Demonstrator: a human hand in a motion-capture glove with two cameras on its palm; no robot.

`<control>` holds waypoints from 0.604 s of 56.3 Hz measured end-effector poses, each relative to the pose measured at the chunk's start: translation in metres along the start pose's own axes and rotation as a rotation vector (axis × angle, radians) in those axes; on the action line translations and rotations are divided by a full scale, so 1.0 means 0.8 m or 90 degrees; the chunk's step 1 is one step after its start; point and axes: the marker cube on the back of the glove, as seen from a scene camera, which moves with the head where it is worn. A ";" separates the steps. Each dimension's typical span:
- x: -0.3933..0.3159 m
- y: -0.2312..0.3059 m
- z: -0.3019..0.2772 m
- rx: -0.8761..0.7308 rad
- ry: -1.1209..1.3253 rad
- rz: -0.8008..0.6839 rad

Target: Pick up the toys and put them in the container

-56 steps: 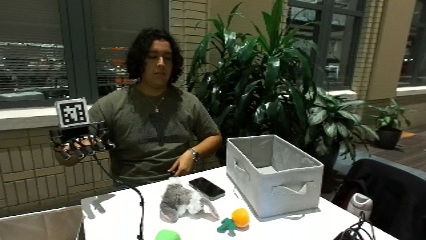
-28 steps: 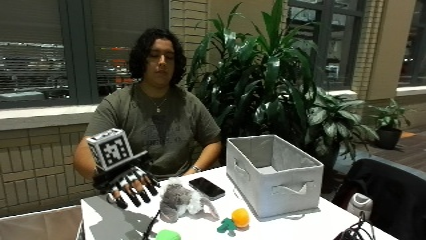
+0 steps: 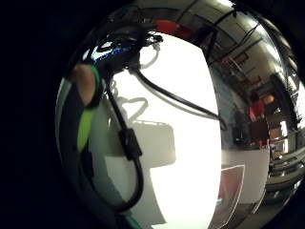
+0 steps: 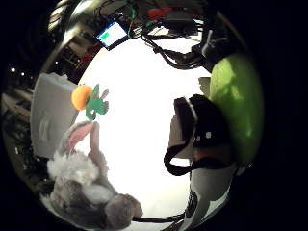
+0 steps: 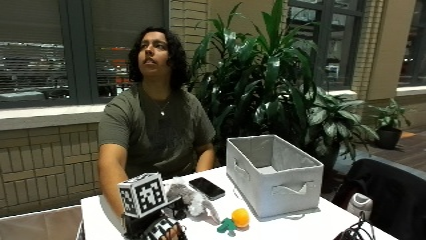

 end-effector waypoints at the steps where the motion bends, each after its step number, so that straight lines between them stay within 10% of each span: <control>1: 0.000 -0.001 -0.004 0.021 0.005 -0.005; 18: -0.091 0.027 -0.182 0.199 -0.152 -0.064; 34: -0.340 0.019 -0.409 0.313 -0.326 -0.326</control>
